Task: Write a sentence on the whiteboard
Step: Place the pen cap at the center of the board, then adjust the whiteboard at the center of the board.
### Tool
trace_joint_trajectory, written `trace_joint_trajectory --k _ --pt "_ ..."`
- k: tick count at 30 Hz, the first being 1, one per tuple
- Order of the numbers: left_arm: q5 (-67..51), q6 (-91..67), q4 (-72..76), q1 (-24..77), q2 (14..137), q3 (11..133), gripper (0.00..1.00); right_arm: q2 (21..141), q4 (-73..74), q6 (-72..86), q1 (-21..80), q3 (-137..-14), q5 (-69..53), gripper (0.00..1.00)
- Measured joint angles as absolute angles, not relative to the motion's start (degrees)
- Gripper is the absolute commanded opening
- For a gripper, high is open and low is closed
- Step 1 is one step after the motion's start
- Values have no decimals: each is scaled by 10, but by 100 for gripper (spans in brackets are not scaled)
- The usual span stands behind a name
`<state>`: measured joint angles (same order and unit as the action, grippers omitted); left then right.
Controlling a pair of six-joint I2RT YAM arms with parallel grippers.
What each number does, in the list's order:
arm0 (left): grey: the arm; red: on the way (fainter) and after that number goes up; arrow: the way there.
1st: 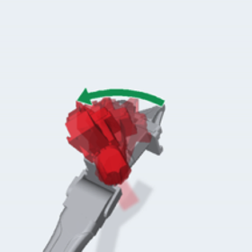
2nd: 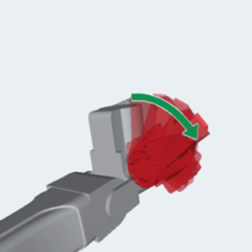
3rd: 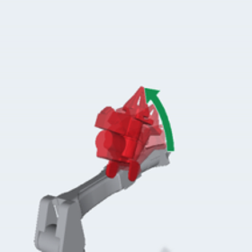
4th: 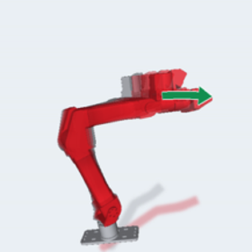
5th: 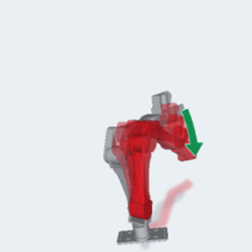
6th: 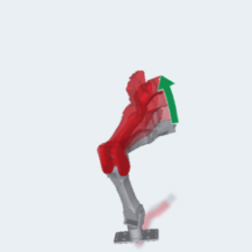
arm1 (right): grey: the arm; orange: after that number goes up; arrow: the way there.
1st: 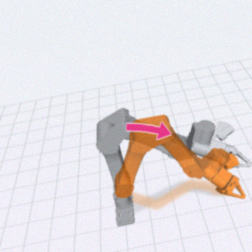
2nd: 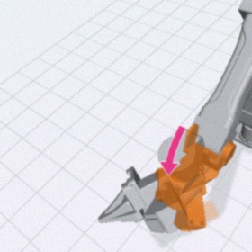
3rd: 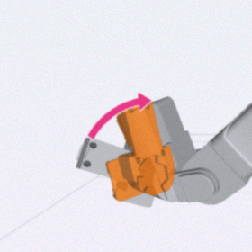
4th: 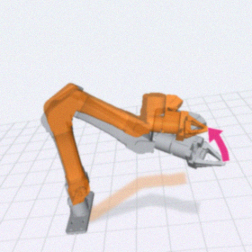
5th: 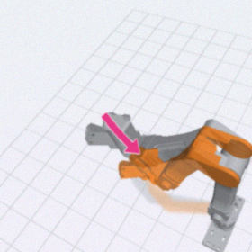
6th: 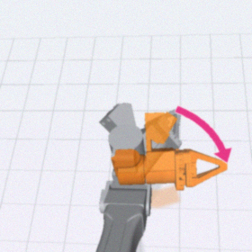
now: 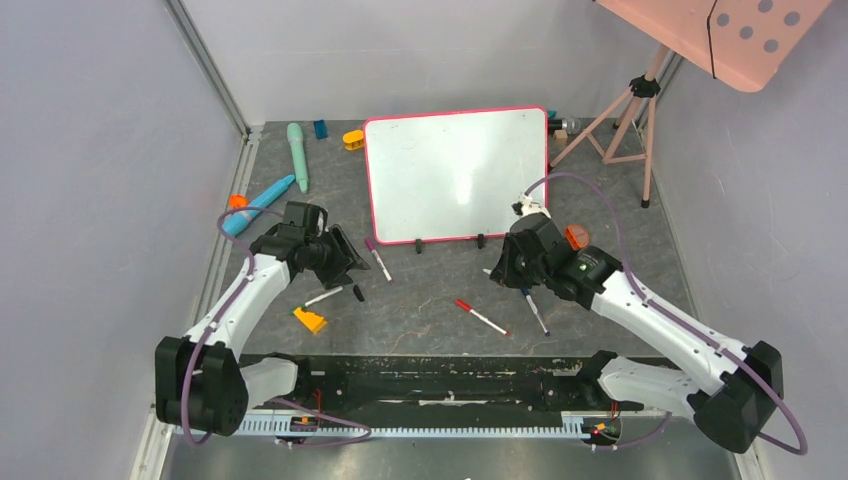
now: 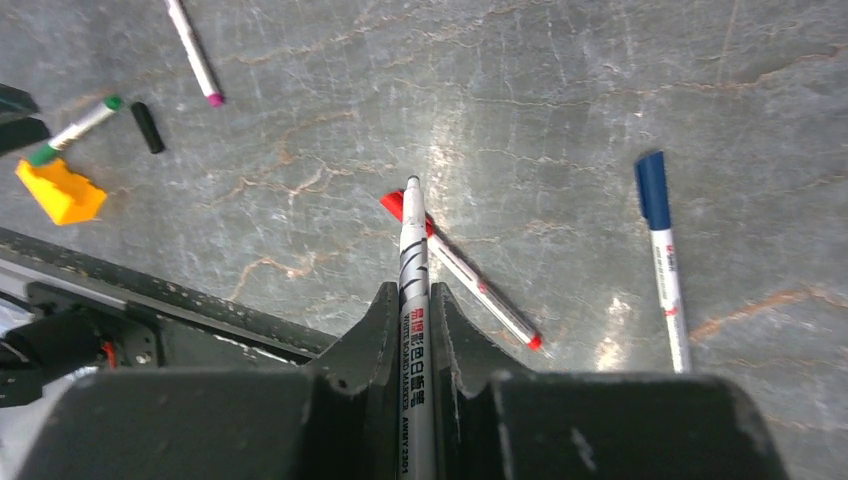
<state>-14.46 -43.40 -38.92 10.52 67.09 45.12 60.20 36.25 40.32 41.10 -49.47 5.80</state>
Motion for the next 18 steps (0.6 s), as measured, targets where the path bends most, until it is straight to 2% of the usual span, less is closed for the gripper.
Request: trace_joint_trajectory --k 4,5,6,13,18 --pt "-187 -420 -389 106 671 456 88 656 443 361 410 -570 68 0" --pt "-199 -419 -387 106 670 456 98 668 459 353 410 -589 72 0" --pt "-206 -418 -385 106 668 456 100 686 479 345 410 -616 77 0" --pt "-262 -417 -336 108 625 476 100 853 617 326 410 -836 110 0" --pt "-258 -417 -291 110 626 503 100 899 639 281 409 -847 99 0"
